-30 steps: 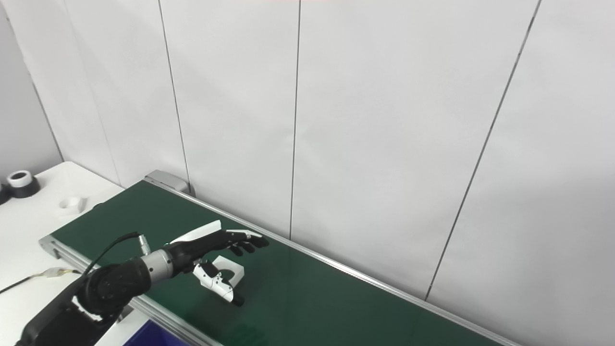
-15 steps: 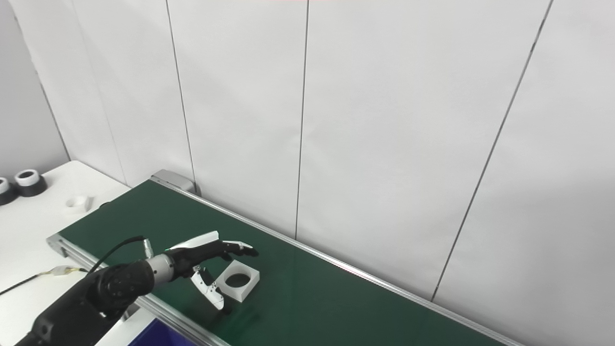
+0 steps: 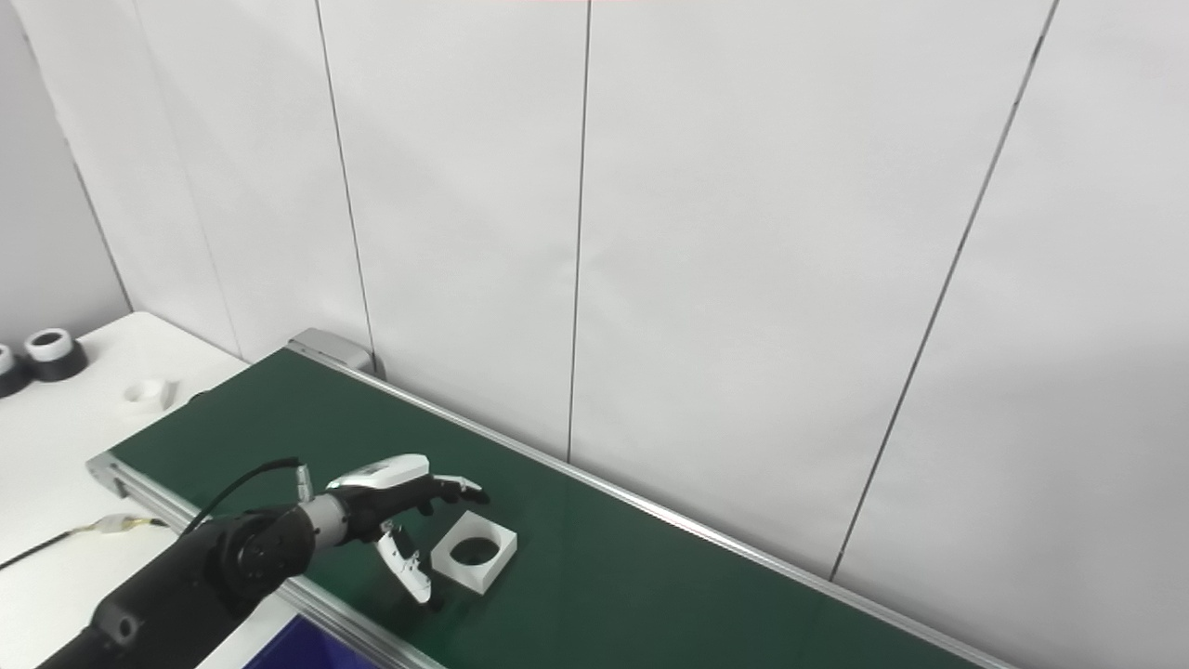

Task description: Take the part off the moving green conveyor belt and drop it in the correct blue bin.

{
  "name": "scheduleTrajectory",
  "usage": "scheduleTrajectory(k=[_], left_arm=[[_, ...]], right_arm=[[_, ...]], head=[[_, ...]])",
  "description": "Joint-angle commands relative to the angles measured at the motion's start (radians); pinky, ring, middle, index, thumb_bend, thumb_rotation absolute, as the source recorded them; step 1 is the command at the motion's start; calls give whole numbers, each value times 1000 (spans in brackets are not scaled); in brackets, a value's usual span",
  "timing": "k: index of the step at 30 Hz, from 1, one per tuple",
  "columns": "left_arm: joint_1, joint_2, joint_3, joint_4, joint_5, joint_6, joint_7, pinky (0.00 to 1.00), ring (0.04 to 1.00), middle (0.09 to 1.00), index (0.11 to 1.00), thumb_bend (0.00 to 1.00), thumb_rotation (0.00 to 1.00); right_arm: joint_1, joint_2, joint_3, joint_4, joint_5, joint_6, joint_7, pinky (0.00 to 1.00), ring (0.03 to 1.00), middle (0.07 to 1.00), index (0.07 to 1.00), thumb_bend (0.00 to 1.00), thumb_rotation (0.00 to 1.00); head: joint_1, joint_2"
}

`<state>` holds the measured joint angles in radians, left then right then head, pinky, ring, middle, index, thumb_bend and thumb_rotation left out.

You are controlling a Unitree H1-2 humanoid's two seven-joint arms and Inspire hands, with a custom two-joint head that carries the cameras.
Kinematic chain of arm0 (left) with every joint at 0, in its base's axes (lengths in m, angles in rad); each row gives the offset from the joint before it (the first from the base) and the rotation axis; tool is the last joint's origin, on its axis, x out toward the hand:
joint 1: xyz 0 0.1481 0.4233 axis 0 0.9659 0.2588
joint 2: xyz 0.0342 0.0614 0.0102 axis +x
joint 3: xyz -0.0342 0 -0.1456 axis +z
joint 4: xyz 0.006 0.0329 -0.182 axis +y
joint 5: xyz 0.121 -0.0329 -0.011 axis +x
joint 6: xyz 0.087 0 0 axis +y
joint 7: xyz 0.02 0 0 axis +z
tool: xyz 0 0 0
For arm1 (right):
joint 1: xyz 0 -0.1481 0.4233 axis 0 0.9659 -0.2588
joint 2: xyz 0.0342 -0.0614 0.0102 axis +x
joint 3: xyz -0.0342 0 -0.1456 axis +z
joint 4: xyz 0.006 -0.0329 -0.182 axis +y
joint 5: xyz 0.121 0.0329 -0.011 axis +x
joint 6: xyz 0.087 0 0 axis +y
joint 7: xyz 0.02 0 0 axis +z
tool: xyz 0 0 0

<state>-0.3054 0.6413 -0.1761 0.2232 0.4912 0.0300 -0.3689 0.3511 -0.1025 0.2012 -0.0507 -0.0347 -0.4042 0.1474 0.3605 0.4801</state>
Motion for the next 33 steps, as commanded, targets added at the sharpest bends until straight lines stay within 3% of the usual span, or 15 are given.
scheduleTrajectory(k=[1,9,14,25,33], left_arm=[[-53,7,7,-8,8,-27,39,788,899,911,873,871,168],[-79,-22,-22,10,58,-27,64,773,890,916,872,891,138],[-99,-42,-58,26,115,-54,98,746,855,873,864,902,145],[-130,-75,-107,10,139,-50,62,816,880,905,864,887,215],[-132,-102,-148,43,193,-64,103,747,799,838,859,915,182]], right_arm=[[-1,6,1,-35,6,-23,1,642,723,789,873,501,620],[-1,10,4,-34,13,-21,2,639,724,785,868,498,606],[0,13,6,-33,8,-26,0,640,721,785,867,502,615],[2,18,8,-33,10,-33,1,639,721,780,866,499,599],[3,20,11,-42,19,-25,4,637,717,775,864,519,592]], head=[[0,2],[-8,5],[-14,5],[-30,10],[-35,13]])
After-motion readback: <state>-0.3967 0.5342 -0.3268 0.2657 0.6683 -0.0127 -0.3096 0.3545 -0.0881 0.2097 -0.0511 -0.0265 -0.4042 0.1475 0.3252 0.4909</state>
